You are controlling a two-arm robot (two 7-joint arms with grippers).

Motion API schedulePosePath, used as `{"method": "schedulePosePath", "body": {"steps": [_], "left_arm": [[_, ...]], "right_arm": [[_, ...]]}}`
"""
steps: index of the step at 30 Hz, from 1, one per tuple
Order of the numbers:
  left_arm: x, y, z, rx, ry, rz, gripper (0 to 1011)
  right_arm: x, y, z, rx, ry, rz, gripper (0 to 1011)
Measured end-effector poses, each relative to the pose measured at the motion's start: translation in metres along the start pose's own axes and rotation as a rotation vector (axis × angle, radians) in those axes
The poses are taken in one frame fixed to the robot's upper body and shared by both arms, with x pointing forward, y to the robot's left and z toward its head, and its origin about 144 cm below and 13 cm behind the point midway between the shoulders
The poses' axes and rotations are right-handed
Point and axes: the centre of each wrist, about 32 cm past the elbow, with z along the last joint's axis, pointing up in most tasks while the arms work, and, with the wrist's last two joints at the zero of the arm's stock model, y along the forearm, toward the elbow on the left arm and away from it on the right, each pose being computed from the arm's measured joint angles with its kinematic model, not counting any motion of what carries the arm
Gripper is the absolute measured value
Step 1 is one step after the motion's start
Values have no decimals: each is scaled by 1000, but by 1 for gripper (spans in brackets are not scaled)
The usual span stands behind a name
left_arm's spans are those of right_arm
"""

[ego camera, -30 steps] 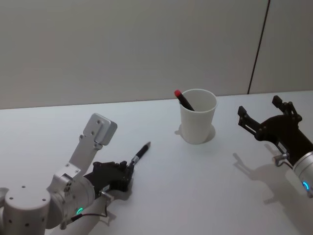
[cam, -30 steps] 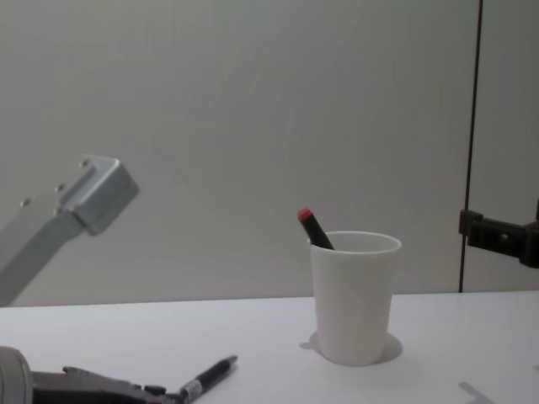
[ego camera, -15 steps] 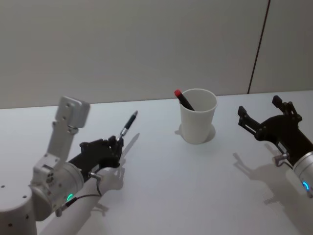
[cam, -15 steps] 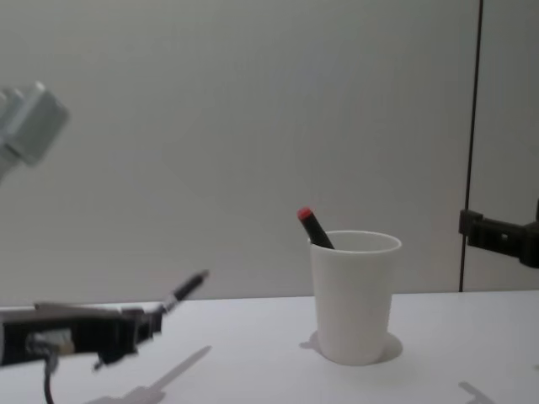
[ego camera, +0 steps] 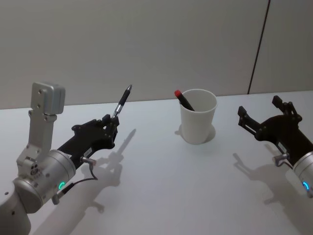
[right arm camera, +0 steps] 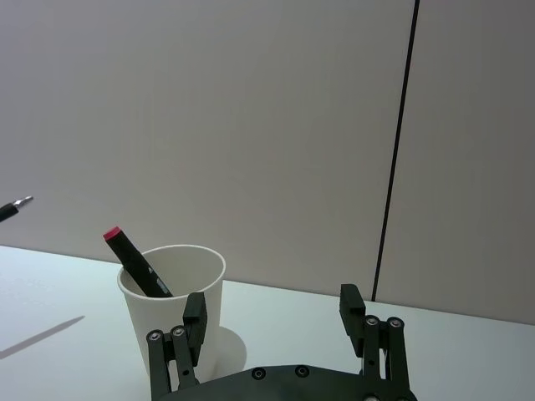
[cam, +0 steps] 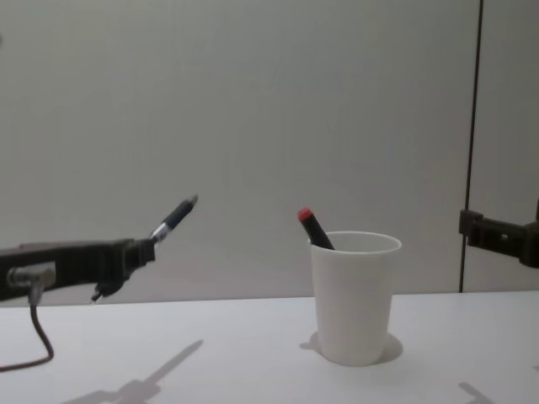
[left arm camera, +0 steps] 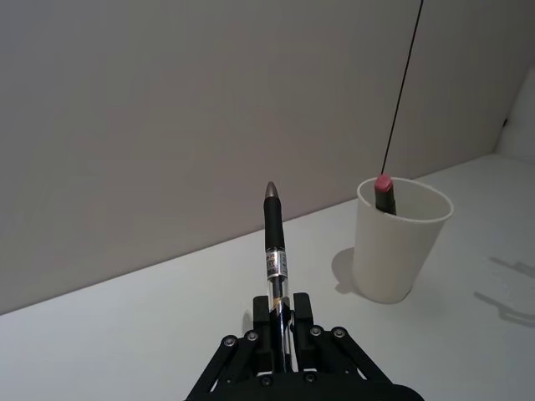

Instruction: Place the pen into the pen holder.

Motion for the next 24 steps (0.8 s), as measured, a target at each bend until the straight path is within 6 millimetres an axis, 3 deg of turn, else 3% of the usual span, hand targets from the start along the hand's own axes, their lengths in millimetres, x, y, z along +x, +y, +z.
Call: {"method": "schedulePosePath", "body": {"steps": [12, 24], "left_arm": [[-2, -5, 6, -80, 4, -122, 160], [-11, -22, 11, -142, -23, -286, 160]], "right_arm": [[0, 0, 0, 0, 0, 0, 1002], [0, 0, 0, 0, 0, 0, 1002]]}}
